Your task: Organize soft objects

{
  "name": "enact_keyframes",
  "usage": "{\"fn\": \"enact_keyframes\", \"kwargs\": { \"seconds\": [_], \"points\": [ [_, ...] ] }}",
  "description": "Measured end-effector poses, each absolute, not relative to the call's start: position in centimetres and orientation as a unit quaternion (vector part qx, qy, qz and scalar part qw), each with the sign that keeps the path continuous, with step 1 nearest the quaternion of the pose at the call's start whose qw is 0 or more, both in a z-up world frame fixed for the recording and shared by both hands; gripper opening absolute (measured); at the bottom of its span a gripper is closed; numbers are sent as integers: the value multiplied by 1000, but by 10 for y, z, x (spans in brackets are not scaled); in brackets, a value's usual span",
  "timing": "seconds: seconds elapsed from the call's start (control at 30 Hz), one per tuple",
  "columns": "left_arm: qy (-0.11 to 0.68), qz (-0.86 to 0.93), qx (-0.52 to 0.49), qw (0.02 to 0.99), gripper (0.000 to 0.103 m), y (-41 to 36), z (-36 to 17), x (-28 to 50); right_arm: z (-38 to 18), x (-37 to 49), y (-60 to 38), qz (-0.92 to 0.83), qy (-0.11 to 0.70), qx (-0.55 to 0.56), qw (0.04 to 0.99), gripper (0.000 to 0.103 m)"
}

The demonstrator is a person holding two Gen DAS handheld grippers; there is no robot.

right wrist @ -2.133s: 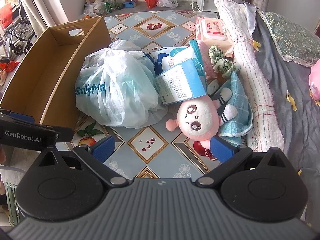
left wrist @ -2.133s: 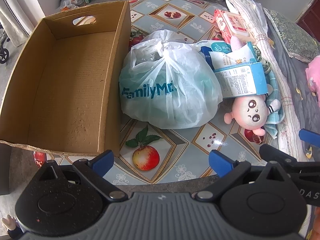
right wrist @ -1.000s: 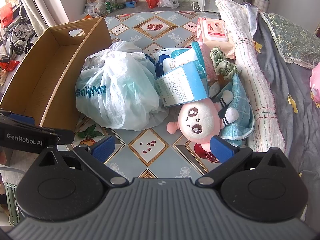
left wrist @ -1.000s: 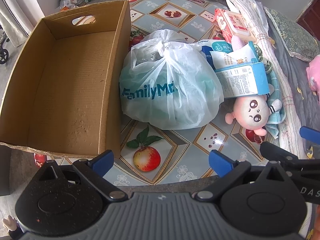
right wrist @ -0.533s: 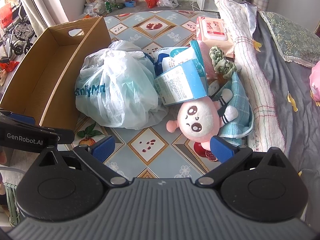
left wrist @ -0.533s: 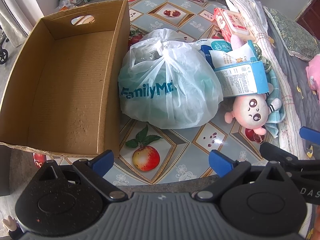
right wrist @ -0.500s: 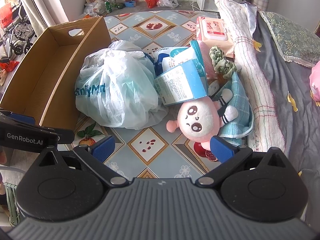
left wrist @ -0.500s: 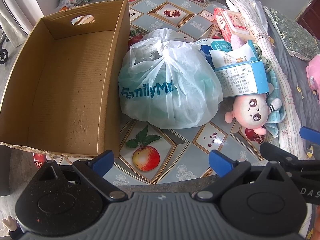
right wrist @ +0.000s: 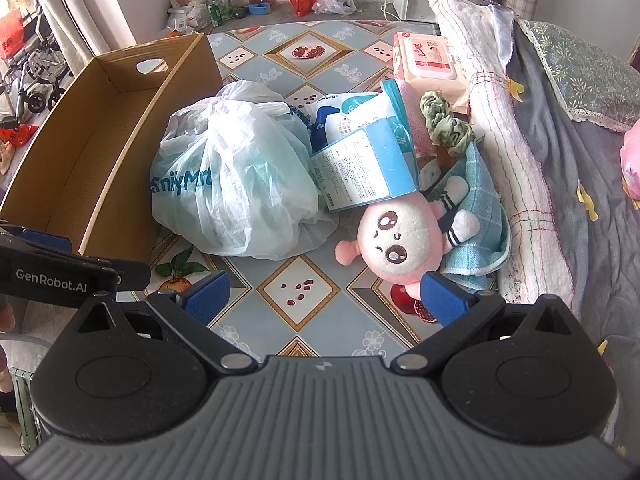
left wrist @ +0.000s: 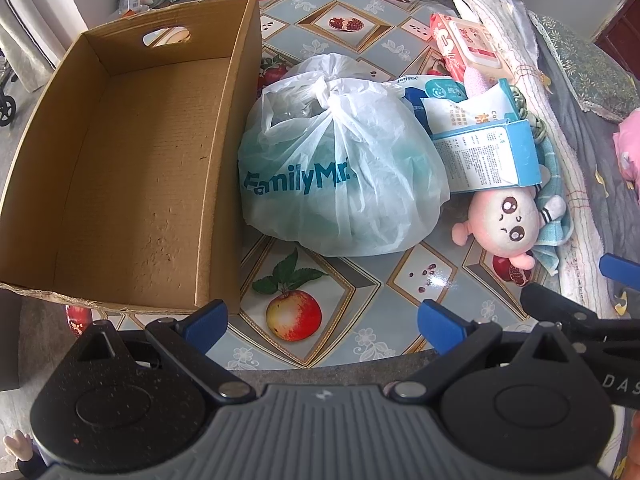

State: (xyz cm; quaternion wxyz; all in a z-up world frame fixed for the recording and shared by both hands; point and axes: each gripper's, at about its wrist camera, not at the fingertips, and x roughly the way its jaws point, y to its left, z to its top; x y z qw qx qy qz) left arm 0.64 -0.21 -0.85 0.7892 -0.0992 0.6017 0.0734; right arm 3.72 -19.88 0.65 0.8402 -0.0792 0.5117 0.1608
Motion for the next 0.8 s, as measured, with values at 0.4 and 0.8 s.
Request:
{"fn": "enact_keyframes", "kwargs": {
  "seconds": [0.4, 0.8],
  "points": [
    [583, 54, -82, 807, 102, -6, -4, 17, 9, 39, -219, 140, 509, -42, 848, 102],
    [546, 13, -60, 836, 101, -30, -3, 54, -9, 73, -295, 118, 502, 29, 856, 102]
  ]
}}
